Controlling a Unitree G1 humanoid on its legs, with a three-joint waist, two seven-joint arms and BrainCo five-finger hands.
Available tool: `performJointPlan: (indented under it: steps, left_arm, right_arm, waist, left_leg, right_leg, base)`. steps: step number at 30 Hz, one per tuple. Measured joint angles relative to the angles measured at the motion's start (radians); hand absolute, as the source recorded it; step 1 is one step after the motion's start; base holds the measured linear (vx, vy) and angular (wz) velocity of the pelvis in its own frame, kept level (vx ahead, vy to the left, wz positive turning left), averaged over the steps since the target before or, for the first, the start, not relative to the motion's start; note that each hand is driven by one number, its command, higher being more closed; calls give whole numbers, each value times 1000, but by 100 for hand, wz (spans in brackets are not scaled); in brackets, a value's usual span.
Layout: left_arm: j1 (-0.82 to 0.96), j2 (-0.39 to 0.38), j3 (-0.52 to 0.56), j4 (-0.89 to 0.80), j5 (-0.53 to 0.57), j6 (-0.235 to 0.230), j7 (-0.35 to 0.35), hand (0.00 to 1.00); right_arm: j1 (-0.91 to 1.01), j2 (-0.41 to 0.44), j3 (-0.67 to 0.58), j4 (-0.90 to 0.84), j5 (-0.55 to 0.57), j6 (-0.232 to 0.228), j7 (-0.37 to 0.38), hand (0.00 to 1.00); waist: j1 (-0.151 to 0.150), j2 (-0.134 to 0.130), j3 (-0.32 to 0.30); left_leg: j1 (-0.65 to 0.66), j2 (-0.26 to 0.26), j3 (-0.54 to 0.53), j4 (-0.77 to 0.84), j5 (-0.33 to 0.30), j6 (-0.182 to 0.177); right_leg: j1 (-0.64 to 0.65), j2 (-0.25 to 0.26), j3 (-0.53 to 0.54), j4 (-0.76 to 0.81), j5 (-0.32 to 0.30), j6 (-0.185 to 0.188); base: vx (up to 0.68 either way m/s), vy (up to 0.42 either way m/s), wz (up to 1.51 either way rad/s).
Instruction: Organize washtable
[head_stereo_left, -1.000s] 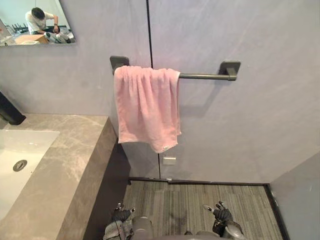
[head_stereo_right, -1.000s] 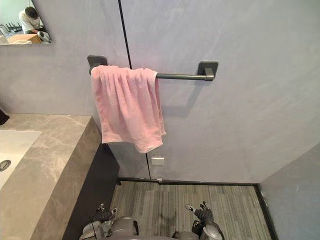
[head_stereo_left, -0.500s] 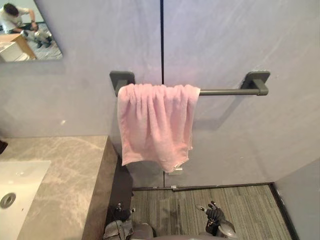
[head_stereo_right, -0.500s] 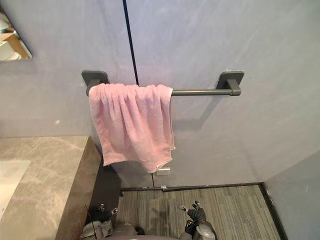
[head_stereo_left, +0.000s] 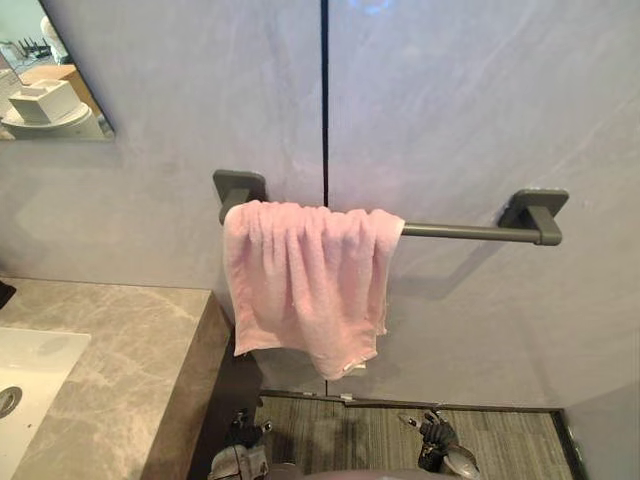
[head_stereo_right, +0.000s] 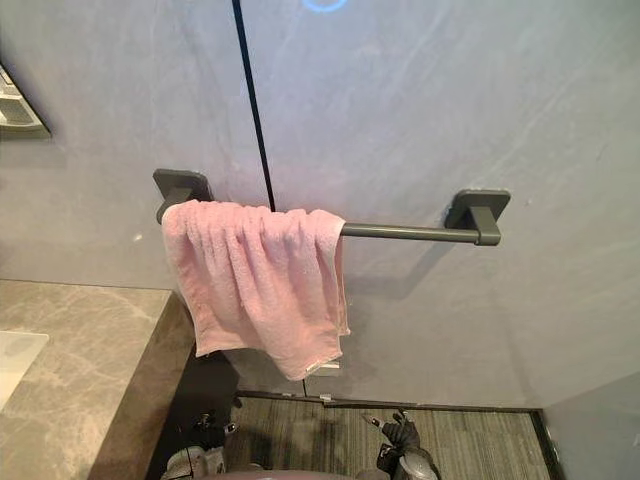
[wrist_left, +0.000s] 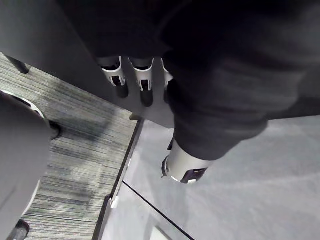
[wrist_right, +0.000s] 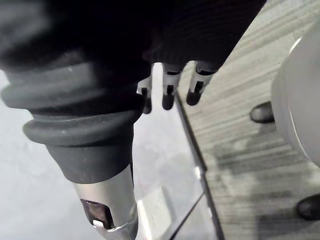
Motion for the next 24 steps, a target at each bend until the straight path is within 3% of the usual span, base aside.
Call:
performJointPlan:
  steps: [7, 17, 24]
  left_arm:
    - [9, -8, -49, -85, -53, -15, 50, 0]
    - [216, -18, -167, -743, -134, -58, 80, 0]
    - [258, -48, -170, -875, -141, -65, 82, 0]
  right_arm:
    - [7, -3, -13, -1, 8, -3, -8, 0]
    - [60, -8, 60, -91, 10, -11, -27, 0]
    - [79, -9, 85, -118, 7, -11, -28, 0]
  waist:
    - [1, -10, 3]
    - [5, -16, 20]
    - [11, -20, 14]
  left_leg:
    - [-7, -37, -37, -22, 34, 22]
    - [-16, -33, -68, -77, 73, 12]
    - [-14, -31, -79, -86, 82, 10]
  right_leg:
    - [43, -27, -31, -80, 46, 20]
    - [36, -27, -57, -106, 70, 18]
    - [46, -25, -60, -108, 74, 20]
  base:
    - [-31, 42, 18]
    - [-127, -12, 8]
    - [12, -5, 3]
